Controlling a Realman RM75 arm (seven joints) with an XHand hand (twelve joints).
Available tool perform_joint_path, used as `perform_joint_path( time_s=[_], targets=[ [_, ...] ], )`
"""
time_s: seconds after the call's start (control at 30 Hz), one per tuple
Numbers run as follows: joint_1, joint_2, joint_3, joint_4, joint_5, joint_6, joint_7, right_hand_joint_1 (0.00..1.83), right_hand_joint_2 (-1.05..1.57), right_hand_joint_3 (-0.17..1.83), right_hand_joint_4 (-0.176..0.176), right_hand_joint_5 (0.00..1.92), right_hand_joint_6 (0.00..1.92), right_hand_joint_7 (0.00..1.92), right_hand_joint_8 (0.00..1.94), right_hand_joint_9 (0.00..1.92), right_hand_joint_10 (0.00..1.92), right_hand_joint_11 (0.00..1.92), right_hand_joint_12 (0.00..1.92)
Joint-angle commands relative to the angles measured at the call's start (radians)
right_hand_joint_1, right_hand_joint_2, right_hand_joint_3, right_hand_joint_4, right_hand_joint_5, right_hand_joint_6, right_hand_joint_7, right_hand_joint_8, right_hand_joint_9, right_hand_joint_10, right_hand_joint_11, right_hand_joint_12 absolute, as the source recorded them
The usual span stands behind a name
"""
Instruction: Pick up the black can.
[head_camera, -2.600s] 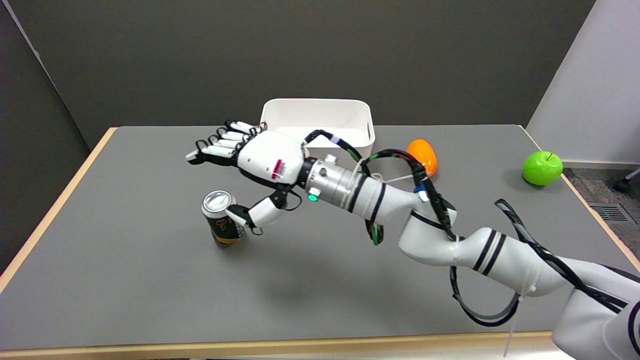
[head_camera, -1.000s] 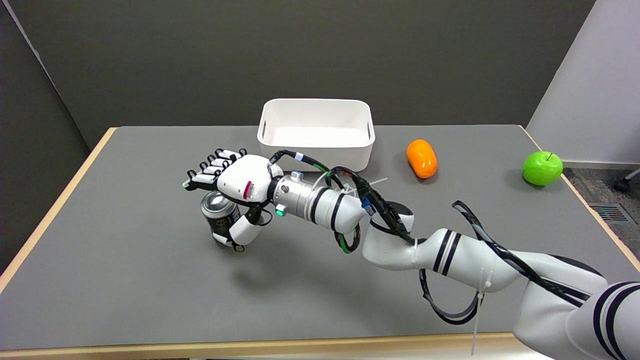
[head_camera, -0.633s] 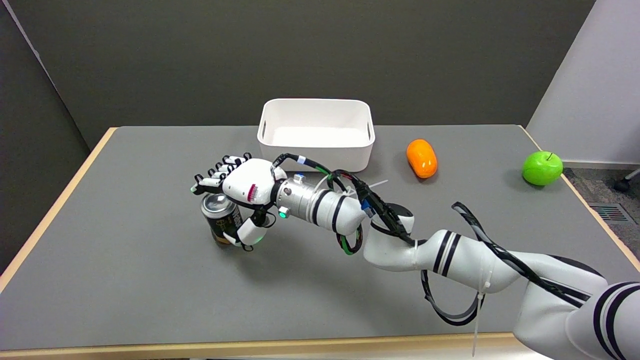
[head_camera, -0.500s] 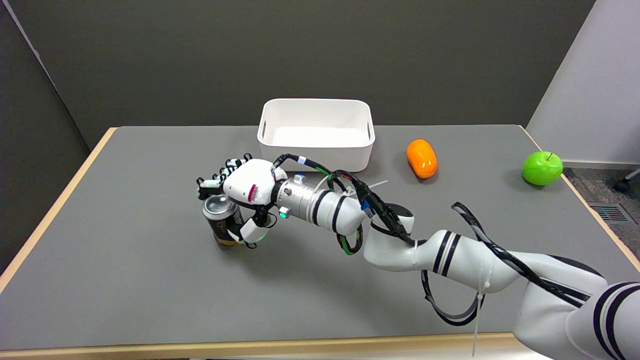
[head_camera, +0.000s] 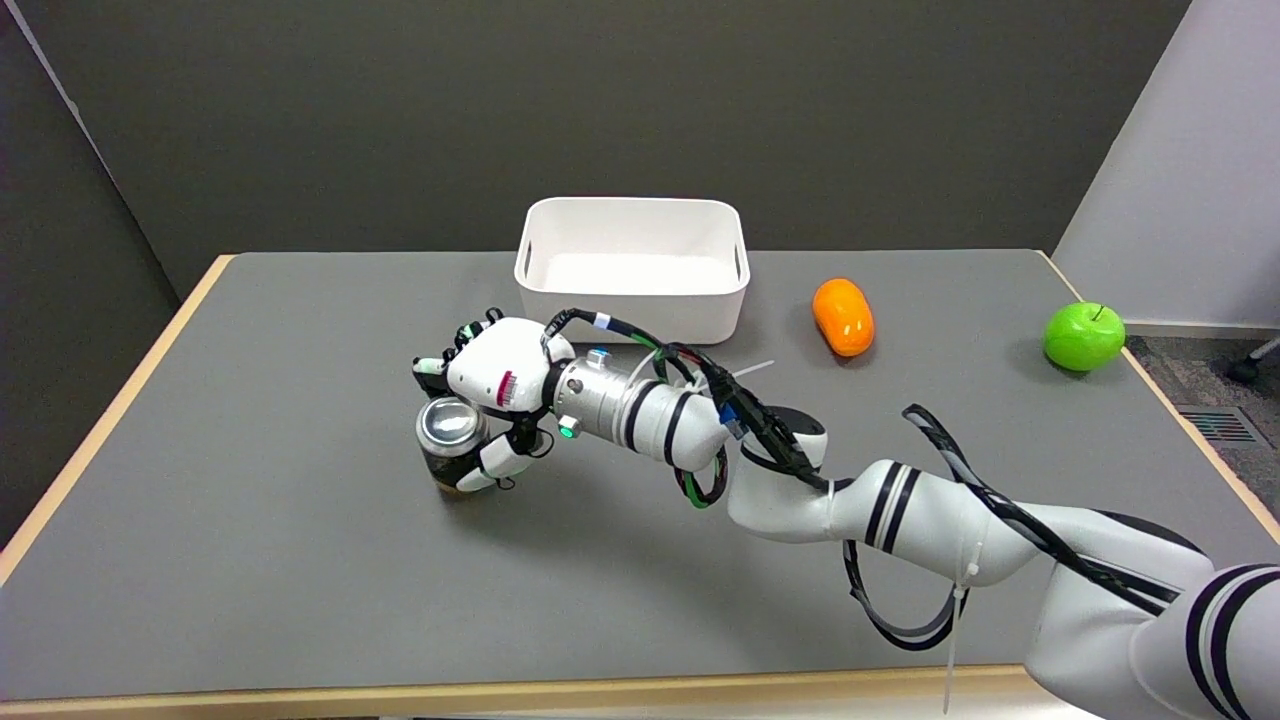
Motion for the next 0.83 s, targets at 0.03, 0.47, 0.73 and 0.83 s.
perform_joint_path(
  time_s=[0.03,0.47,0.73,0.83],
  targets=[
    [0.003,-0.002,0.098,0.036,-0.116,0.002,-0.005,1.16,1.11,0.3,-0.065,0.61,1.56,0.87,1.29,0.68,1.23,0.41,1.49],
    [0.134,-0.002,0.294,0.165,-0.36,-0.115,0.002,1.16,1.1,0.31,-0.062,0.61,1.57,0.87,1.28,0.69,1.24,0.43,1.51],
    [0.243,-0.003,0.347,0.095,-0.451,-0.245,0.002,1.16,1.1,0.32,-0.063,0.61,1.57,0.87,1.28,0.69,1.24,0.43,1.51],
    [0.28,-0.002,0.346,0.019,-0.448,-0.3,0.002,1.16,1.09,0.33,-0.064,0.61,1.57,0.87,1.28,0.68,1.23,0.43,1.51]
  ],
)
